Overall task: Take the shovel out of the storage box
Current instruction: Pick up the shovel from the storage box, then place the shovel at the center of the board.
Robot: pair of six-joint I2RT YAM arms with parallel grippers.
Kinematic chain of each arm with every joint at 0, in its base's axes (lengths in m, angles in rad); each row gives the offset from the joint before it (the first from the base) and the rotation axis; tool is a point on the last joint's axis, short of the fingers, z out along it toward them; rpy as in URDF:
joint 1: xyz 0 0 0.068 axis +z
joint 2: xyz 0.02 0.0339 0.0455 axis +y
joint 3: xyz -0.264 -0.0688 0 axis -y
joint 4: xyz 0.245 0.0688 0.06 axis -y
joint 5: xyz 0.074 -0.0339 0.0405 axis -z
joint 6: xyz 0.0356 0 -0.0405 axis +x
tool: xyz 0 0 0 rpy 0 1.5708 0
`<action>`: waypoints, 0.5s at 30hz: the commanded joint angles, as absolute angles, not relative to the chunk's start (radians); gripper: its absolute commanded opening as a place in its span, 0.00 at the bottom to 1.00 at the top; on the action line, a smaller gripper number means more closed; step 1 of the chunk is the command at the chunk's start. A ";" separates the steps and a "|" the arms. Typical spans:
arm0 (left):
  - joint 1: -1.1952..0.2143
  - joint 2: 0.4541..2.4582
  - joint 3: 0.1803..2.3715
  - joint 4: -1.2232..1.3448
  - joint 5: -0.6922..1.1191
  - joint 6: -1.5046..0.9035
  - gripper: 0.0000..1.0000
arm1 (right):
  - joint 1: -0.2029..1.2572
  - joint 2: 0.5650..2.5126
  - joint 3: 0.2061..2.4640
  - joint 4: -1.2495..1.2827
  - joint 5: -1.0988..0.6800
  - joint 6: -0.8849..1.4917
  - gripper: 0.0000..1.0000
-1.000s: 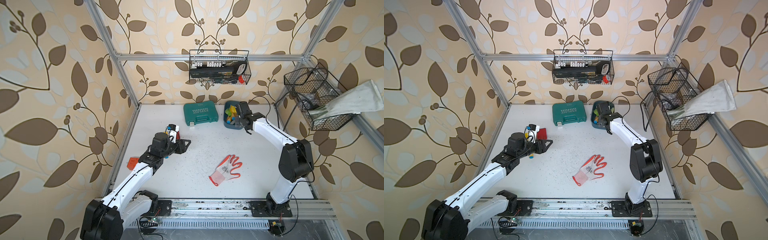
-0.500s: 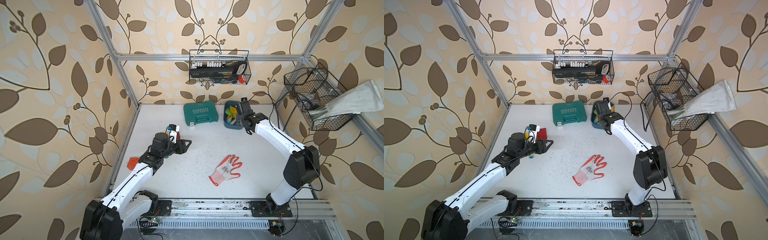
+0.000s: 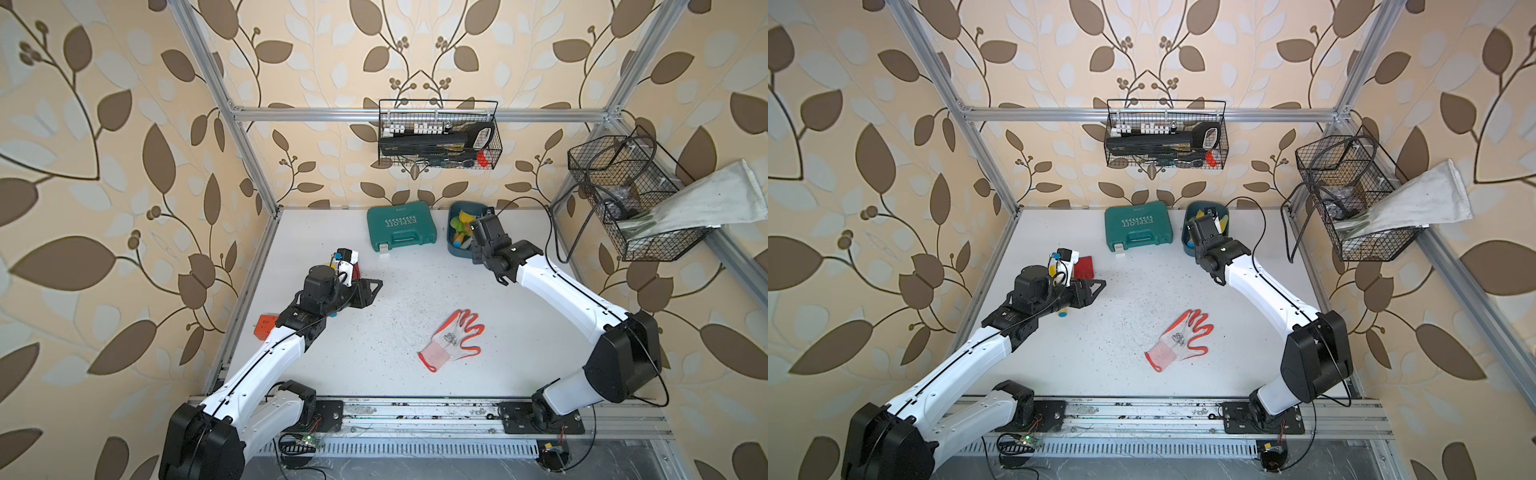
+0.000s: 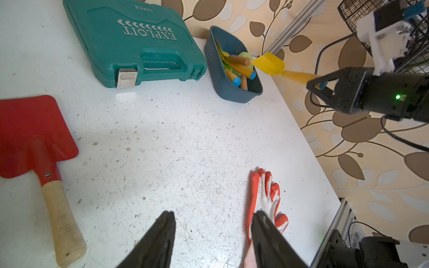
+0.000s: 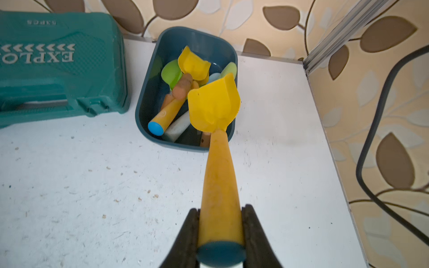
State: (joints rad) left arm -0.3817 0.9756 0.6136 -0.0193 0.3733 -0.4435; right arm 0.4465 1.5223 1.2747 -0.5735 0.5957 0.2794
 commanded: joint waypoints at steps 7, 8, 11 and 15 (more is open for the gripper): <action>-0.395 0.974 0.658 0.021 0.398 -0.447 0.58 | 0.544 1.356 1.206 -0.607 0.642 0.323 0.02; -0.396 0.980 0.658 0.028 0.397 -0.449 0.58 | 0.551 1.349 1.211 -0.610 0.635 0.322 0.02; -0.397 1.005 0.668 0.050 0.414 -0.462 0.58 | 0.578 1.335 1.216 -0.601 0.620 0.311 0.02; -0.400 1.031 0.698 0.094 0.446 -0.511 0.59 | 0.631 1.319 1.214 -0.582 0.619 0.296 0.02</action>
State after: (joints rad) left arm -0.3882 1.0264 0.6441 0.0109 0.4019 -0.4698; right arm 0.6010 1.3418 1.1999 -0.6041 0.6060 0.3023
